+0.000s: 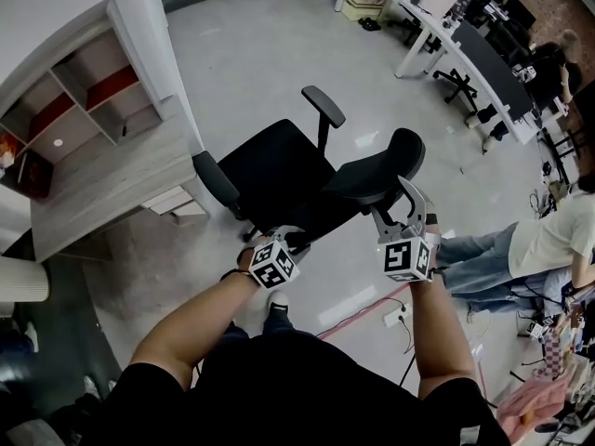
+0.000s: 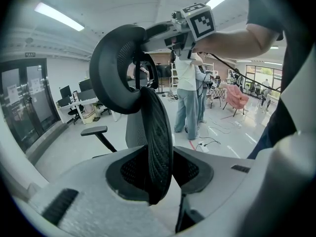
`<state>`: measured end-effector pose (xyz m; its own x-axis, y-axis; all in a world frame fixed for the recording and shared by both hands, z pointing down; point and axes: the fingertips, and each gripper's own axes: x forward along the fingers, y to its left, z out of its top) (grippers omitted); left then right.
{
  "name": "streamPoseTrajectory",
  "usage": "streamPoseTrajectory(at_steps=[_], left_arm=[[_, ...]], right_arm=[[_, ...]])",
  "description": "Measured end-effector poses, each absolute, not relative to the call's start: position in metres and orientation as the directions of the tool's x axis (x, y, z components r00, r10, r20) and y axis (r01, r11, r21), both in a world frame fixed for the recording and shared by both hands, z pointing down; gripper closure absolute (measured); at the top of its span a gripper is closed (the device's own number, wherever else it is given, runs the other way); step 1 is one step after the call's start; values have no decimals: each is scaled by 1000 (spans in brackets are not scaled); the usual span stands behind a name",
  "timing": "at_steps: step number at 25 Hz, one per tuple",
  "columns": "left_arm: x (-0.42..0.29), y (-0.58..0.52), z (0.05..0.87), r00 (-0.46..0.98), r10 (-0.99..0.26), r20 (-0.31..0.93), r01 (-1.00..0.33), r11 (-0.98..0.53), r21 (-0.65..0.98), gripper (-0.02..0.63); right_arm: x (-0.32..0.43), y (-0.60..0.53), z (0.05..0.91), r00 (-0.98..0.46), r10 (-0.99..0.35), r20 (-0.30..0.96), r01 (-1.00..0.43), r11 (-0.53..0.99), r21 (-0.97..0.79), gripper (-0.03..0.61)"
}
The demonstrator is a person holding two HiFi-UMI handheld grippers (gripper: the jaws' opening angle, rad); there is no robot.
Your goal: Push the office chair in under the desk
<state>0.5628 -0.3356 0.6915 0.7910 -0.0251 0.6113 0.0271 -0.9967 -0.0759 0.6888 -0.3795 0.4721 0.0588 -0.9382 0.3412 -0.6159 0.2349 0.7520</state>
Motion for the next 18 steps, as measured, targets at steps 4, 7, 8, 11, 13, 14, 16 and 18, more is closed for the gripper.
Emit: streamPoseTrajectory(at_steps=[4,7,8,11,13,14,16,18], left_arm=[[562,-335,691,789,-22,614,33,-996,-78,483],[562,-336,692,789,-22,614,33,-996,-77,484],[562,-336,692,789,-21,614,33,-997,-76,483],[563,-337,692,790,-17,613,35,-997,-72,484],[564,-337,692,789,-15,614,35,-997,-70,484],[565,-336,691,789,-14,614,35,-997,-68,484],[565,-335,692,789,-15,614,30,-998,-62,484],[563,-335,692,788,-17,616,22,-998,-56,485]], right_arm=[[674,-390,480,12,-920,392,-407,354,842,302],[665,-395,491,-11,-903,430,-293,414,862,379],[663,-397,494,-13,-900,437,-267,424,865,411],[661,-400,496,-11,-888,460,-232,450,862,425],[662,-400,497,-9,-872,489,-230,478,848,431],[663,-399,498,-8,-864,503,-229,491,840,434],[663,-397,499,-8,-852,523,-225,511,830,436],[661,-395,499,-9,-847,531,-221,520,825,439]])
